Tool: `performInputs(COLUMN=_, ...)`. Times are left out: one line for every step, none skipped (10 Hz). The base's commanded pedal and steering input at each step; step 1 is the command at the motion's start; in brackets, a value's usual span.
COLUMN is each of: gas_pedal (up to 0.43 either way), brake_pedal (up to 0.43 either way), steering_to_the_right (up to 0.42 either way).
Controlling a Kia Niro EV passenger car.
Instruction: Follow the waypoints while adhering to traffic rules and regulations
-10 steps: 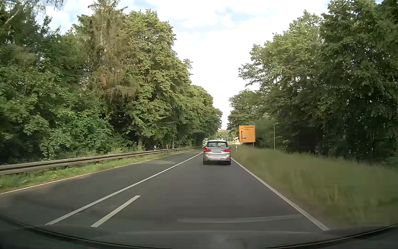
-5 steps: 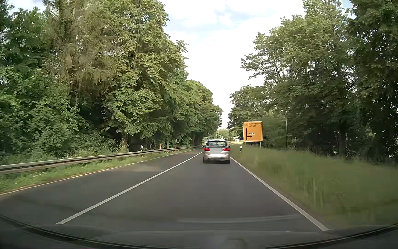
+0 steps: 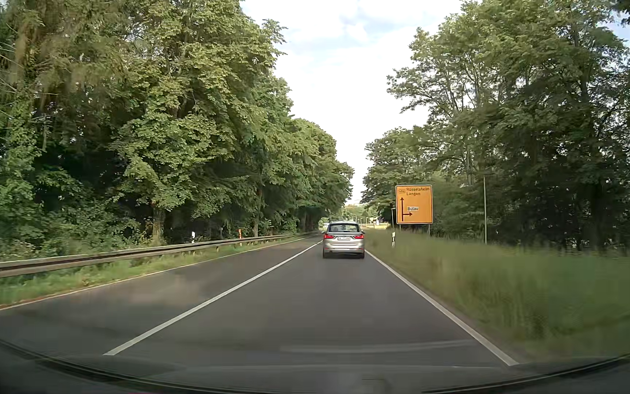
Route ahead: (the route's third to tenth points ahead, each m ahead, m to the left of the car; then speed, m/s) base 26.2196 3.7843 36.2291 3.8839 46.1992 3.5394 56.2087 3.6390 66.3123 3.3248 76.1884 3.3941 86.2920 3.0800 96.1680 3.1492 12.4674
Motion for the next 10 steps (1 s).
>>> performInputs(gas_pedal=0.15, brake_pedal=0.03, steering_to_the_right=0.0)
performInputs(gas_pedal=0.15, brake_pedal=0.03, steering_to_the_right=0.0)
performInputs(gas_pedal=0.15, brake_pedal=0.03, steering_to_the_right=0.0)
performInputs(gas_pedal=0.15, brake_pedal=0.03, steering_to_the_right=0.0)
performInputs(gas_pedal=0.15, brake_pedal=0.03, steering_to_the_right=0.0)
performInputs(gas_pedal=0.15, brake_pedal=0.03, steering_to_the_right=0.0)
performInputs(gas_pedal=0.15, brake_pedal=0.03, steering_to_the_right=0.0)
performInputs(gas_pedal=0.15, brake_pedal=0.03, steering_to_the_right=0.0)
performInputs(gas_pedal=0.15, brake_pedal=0.03, steering_to_the_right=0.0)
performInputs(gas_pedal=0.15, brake_pedal=0.03, steering_to_the_right=0.0)
